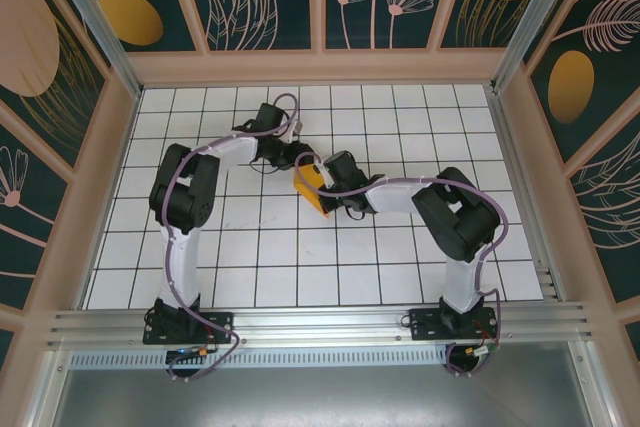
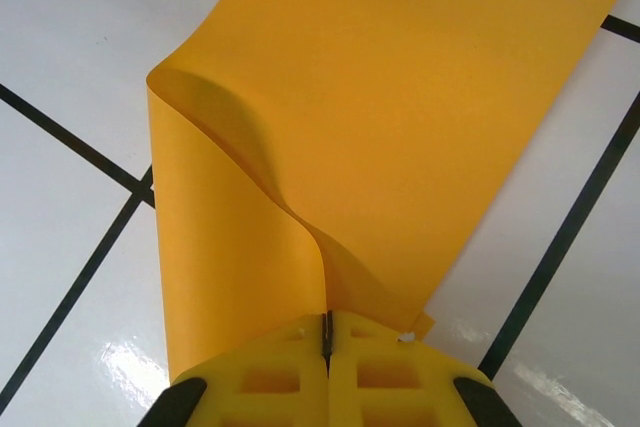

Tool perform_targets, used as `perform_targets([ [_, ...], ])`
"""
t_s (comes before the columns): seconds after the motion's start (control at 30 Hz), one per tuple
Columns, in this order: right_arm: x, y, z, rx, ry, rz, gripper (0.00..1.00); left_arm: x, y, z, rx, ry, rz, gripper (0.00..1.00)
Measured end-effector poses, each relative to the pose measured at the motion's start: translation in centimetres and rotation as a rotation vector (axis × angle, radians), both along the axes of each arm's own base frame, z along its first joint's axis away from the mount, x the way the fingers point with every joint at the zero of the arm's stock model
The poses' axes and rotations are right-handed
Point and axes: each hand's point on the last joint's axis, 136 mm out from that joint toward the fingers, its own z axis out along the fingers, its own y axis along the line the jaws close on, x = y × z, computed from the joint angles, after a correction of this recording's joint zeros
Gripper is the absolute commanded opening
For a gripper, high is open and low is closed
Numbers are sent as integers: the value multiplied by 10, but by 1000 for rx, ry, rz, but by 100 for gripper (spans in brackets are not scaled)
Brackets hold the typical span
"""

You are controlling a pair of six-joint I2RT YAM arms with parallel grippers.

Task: Fold a paper plane with a square sheet of paper (fold left side to right side)
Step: Third fold the triangle at the center of the table.

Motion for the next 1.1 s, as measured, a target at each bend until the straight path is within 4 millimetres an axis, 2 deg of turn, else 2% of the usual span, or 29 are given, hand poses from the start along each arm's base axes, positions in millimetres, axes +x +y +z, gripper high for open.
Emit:
perform_targets([
  [0.13, -1, 1, 0, 7, 6, 1, 0, -2, 7, 26, -12, -43, 19, 34],
  [0.23, 0, 1, 0, 7, 6, 1, 0, -17, 10, 40, -45, -50, 21, 33],
  [0.3, 0, 1, 0, 7, 6, 1, 0, -28, 10, 41, -71, -37, 14, 32],
  [0.53, 0, 1, 0, 8, 6, 1, 0, -61, 7, 13, -121, 73, -1, 31],
  [0.9, 0, 1, 0, 7, 6, 1, 0, -61, -6, 13, -191, 77, -25, 30],
  [1.1, 0, 1, 0, 7, 6, 1, 0, -64, -7, -2, -179, 105, -25, 29],
])
